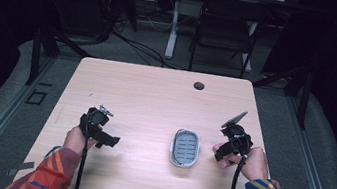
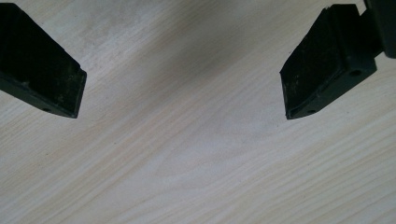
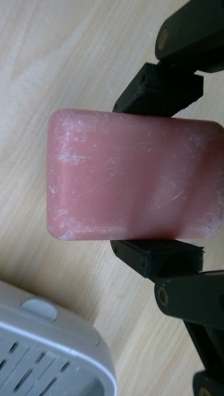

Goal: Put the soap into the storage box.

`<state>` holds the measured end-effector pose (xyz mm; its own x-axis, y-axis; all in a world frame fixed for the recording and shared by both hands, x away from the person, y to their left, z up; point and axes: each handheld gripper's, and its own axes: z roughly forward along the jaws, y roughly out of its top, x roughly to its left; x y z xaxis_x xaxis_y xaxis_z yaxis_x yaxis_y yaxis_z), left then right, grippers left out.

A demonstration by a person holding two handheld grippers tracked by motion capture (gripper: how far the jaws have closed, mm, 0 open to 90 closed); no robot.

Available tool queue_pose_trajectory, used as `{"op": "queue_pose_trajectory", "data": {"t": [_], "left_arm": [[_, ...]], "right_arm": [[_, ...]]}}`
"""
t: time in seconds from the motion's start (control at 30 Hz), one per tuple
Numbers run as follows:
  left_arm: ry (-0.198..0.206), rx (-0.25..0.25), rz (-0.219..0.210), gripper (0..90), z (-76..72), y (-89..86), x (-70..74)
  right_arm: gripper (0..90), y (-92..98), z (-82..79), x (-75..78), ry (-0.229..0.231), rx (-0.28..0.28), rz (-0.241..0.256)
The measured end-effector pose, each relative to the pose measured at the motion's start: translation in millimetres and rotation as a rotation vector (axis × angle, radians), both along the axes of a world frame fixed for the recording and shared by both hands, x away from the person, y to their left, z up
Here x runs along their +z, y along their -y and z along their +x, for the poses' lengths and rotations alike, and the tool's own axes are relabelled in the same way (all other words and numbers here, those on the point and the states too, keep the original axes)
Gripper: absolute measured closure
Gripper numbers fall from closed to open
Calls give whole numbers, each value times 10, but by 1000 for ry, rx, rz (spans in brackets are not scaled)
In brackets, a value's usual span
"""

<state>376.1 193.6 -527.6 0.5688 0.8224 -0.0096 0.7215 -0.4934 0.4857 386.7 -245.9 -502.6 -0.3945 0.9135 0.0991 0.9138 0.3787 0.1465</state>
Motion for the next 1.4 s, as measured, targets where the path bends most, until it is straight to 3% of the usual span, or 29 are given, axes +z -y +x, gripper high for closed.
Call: {"op": "queue_pose_trajectory", "data": {"t": [0.73,0.83,1.1,1.17,1.4], "left_arm": [[5,-3,-4,1,-12,1,12],[5,-4,-3,0,-8,4,8],[3,-6,-4,1,-8,4,4],[6,-6,-5,0,-11,7,4],[7,-5,-4,0,-13,3,8]], "right_arm": [[374,-169,84,325,3,73,-37],[374,-190,83,373,21,63,-18],[374,-267,125,448,6,94,-46],[374,-296,132,476,23,94,-48],[374,-400,167,558,23,118,-63]]}}
